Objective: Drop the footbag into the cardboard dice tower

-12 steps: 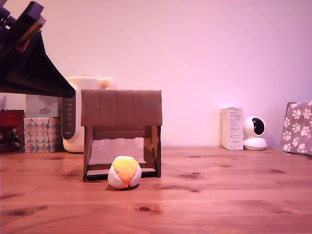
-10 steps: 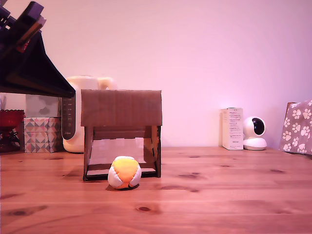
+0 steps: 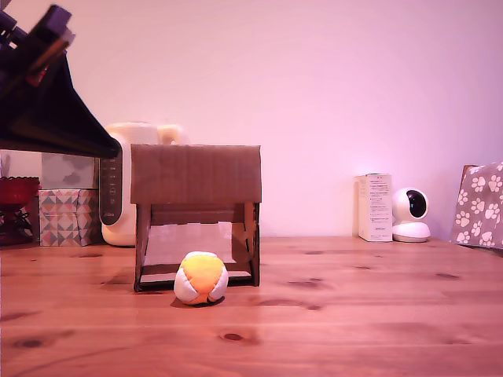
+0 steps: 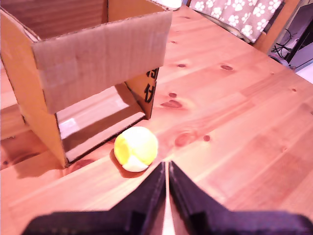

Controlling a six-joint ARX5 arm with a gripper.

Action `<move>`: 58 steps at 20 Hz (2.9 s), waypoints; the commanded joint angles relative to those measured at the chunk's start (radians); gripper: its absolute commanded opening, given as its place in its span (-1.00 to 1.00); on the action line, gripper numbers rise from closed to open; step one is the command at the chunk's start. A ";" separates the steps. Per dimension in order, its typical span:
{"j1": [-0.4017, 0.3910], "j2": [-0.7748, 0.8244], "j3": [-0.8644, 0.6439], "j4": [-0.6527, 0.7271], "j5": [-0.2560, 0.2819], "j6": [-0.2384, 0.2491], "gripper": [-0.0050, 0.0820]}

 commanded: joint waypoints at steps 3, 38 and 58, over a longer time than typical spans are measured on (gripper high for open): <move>-0.005 0.003 -0.103 0.145 -0.019 -0.030 -0.93; -0.165 0.620 -0.066 0.752 -0.178 -0.180 0.86; -0.154 0.996 0.210 0.645 -0.237 -0.080 0.64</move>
